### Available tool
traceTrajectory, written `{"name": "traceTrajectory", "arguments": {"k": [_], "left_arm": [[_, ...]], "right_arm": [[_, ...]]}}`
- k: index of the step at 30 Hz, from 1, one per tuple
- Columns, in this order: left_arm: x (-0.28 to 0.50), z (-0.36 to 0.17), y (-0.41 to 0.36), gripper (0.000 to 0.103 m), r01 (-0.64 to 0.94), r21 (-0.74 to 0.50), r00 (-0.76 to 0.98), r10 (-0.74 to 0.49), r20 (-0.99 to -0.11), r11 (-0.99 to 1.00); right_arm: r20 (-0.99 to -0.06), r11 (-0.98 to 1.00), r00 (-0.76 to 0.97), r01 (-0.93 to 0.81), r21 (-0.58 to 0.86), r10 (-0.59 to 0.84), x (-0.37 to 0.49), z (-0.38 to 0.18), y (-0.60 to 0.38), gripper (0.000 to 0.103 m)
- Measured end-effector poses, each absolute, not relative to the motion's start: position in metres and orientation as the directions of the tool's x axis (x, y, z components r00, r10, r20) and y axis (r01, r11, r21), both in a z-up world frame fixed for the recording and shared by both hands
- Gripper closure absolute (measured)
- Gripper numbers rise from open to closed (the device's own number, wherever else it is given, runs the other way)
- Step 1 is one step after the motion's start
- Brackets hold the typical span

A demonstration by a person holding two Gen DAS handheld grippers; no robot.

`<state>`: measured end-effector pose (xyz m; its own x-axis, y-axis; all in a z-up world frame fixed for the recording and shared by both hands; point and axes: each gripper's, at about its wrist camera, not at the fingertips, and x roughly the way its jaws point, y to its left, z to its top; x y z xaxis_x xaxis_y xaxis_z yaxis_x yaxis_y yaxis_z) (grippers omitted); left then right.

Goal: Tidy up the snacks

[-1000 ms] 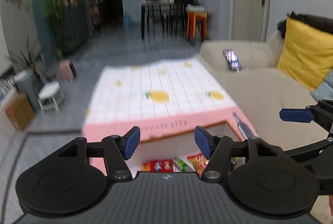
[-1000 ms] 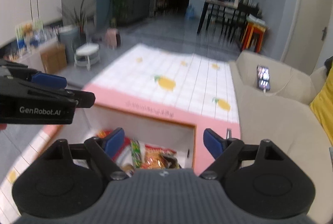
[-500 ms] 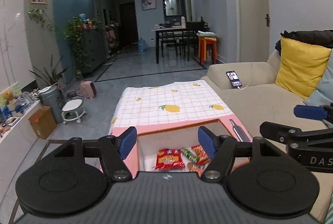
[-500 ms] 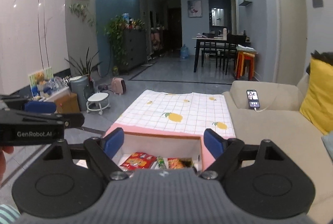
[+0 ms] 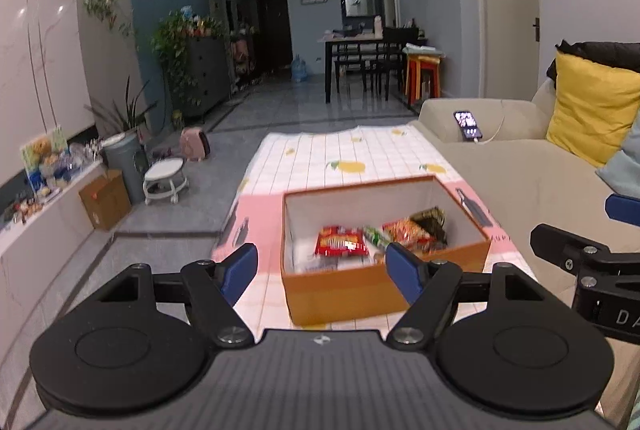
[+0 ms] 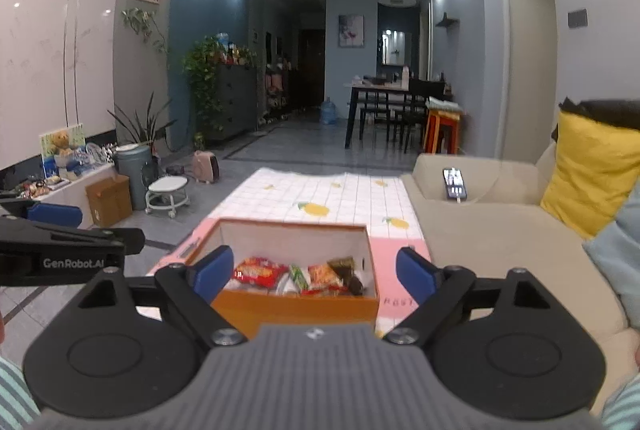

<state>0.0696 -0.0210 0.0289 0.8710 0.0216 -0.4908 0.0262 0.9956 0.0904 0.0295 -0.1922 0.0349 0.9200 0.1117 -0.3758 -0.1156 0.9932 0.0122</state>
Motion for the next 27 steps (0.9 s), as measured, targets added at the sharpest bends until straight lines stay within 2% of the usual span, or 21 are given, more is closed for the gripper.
{"name": "traceTrajectory", "arguments": {"k": [9, 17, 27], "left_arm": [[0.065, -0.005, -0.018, 0.017, 0.001, 0.11, 0.821, 0.062, -0.568, 0.994], [0.067, -0.016, -0.014, 0.017, -0.019, 0.101, 0.79, 0.077, -0.609, 0.995], [0.064, -0.013, -0.016, 0.017, -0.006, 0.12, 0.794, 0.078, -0.604, 0.993]], "right_arm": [[-0.456, 0.993, 0.884, -0.114, 0.001, 0.102, 0.032, 0.001, -0.182, 0.015], [-0.469, 0.995, 0.878, -0.101, 0.01, 0.094, 0.041, -0.007, -0.186, 0.012], [-0.454, 0.995, 0.886, -0.099, 0.021, 0.098, 0.042, -0.003, -0.188, 0.012]]}}
